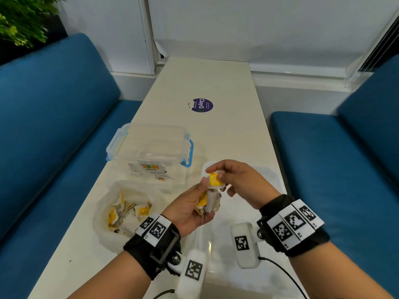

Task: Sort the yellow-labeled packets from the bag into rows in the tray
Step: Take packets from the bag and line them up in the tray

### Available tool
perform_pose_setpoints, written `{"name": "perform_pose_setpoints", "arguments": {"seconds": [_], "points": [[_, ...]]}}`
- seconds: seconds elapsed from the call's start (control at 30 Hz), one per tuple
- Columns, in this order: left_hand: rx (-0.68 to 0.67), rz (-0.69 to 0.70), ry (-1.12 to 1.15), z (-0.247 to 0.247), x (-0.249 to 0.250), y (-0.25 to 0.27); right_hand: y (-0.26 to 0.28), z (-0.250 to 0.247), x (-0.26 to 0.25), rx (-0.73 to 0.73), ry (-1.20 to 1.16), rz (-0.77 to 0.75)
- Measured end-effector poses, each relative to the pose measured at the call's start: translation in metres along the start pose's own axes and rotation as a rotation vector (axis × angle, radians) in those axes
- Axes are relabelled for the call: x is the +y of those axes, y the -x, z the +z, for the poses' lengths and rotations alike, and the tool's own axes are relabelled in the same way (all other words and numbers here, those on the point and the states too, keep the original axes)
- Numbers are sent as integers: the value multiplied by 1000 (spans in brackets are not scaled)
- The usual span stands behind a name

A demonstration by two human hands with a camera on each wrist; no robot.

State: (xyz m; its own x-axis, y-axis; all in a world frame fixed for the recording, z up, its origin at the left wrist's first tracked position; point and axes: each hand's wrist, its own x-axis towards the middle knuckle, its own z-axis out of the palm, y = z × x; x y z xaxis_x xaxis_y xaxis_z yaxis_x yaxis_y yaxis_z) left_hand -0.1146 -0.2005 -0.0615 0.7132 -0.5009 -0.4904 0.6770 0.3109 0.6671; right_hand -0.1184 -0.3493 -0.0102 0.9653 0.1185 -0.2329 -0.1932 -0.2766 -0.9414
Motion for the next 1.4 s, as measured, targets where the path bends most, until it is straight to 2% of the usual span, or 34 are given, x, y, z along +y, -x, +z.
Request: {"name": "perform_pose_setpoints", "arguments": {"seconds": [0.1,0.27,0.33,0.4,0.5,0.57,0.63,0.77,1.0,1.17,1.4], "points": [[-9,-29,-14,2,-3,-3,-5,-6,-1,-26,-1,28],[94,66,-14,11,-9,-10,-6,2,8,109,-228,128],[116,72,-35,12,-12,-12,-5,7,13,172,-199,149],[137,56,-52,10,-16,-12,-7,7,18,277,-43,92],[191,56,-72,2,-18,-9,-9,-2,15,413,484,-67],[224,70,-61,-5,-18,-7,-14,-10,17,374,854,-69],[248,74,-37,-11,-18,-5,-22,-18,22,269,1000,6],[264,56,-19,-16,-18,-5,-50,-23,45,204,774,155],[233,46,18,-15,-17,-8,-98,-7,80,230,447,320],[231,43,40,-19,-15,-8,-115,0,94,206,476,409],[212,28,28,-24,-18,-10,-123,8,100,236,440,383]]}}
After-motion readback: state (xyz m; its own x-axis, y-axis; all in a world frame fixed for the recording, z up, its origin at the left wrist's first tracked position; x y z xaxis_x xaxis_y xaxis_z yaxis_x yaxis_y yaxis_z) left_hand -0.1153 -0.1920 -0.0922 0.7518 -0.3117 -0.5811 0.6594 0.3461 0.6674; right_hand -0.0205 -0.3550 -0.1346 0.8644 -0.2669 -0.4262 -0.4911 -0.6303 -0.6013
